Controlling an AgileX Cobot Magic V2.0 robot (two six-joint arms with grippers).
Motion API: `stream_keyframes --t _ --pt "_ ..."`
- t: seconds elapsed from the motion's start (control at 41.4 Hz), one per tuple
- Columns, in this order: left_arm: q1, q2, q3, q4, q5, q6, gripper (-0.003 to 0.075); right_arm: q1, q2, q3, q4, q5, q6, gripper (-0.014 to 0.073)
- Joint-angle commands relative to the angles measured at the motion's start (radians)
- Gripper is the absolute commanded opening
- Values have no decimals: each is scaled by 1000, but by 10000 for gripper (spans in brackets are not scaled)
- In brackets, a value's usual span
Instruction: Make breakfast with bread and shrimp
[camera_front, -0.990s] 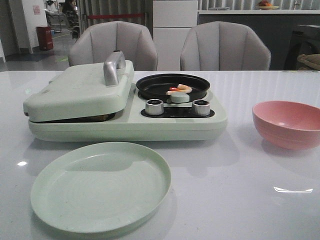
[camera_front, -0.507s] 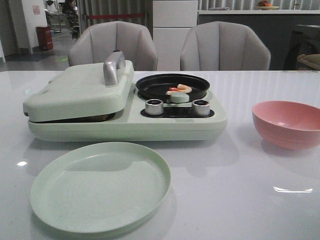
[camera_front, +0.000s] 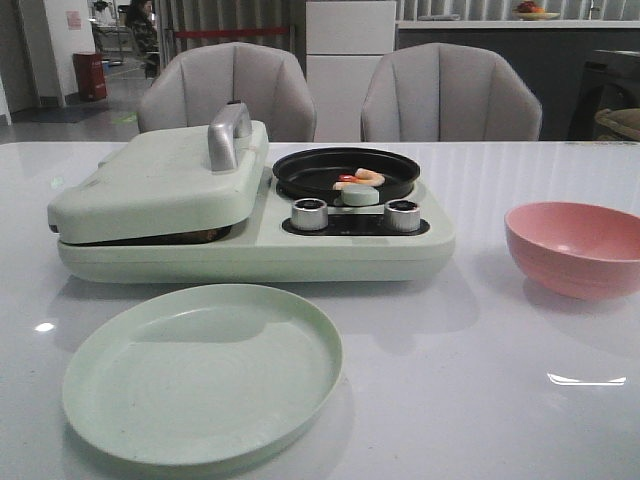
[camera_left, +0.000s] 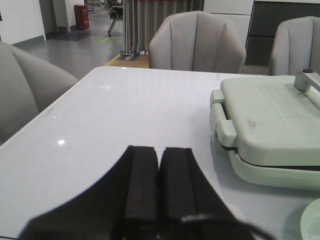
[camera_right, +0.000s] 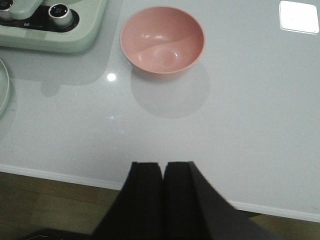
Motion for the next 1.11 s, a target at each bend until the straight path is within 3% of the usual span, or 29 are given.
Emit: stream_keyframes --t 0.0,0.266,0.41,1.087 --pt "5 -7 -3 -16 -119 -6 101 3 3 -25 -13 -61 -8 29" --pt "5 -63 100 19 -273 1 101 3 3 -25 -13 -61 -8 29" --pt "2 -83 100 2 -204 24 100 3 3 -25 -13 -58 -8 29" --pt "-61 -83 100 -32 -263 115 100 3 3 -25 -13 -59 -8 29"
